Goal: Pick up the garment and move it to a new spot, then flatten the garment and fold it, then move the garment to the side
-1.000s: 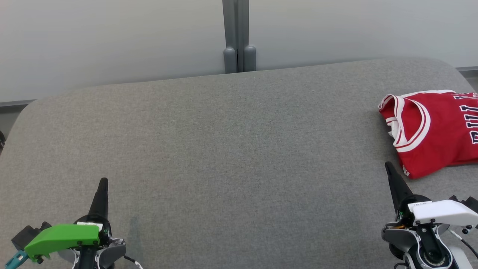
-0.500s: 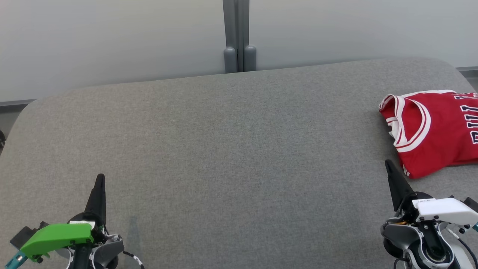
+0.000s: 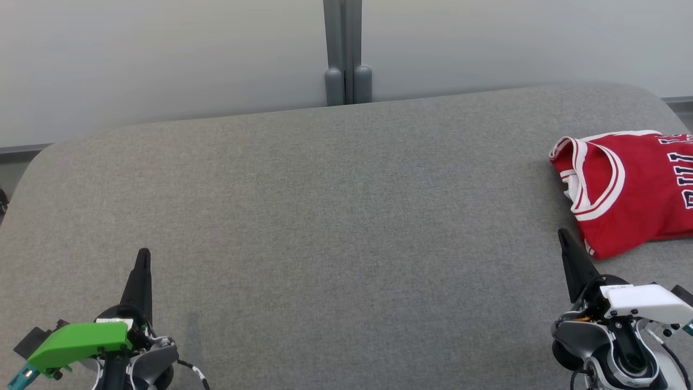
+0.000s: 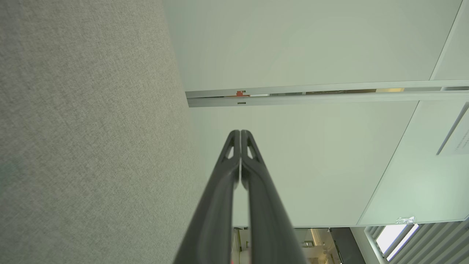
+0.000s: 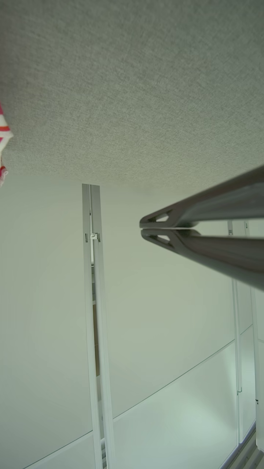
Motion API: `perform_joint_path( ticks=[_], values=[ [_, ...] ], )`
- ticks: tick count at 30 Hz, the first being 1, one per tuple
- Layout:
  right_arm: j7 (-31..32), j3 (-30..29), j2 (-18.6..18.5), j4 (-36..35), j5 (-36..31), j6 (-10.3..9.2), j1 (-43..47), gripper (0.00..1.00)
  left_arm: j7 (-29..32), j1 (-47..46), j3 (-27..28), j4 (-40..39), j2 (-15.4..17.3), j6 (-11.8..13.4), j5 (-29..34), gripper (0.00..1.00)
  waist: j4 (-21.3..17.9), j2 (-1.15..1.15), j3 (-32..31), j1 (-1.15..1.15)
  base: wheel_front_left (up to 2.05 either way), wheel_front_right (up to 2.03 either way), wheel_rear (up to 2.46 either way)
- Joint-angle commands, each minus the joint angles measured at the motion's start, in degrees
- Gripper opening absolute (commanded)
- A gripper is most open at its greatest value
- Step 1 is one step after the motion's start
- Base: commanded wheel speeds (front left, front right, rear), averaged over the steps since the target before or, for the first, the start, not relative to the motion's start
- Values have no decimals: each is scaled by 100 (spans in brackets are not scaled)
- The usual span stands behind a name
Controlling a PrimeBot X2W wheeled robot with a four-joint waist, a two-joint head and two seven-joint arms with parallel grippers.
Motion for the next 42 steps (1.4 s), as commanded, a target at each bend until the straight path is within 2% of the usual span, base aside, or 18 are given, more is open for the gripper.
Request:
perform_joint_path(
  ticks=[1,42],
  values=[
    [26,-20,12,9,-7,2,-39,0,9,-63,29,3,8,-20,-14,0,0,0,0,0,0,0,0],
    [77,-82,51,12,-67,2,-46,0,23,-65,44,3,-7,-17,13,0,0,0,0,0,0,0,0]
  ],
)
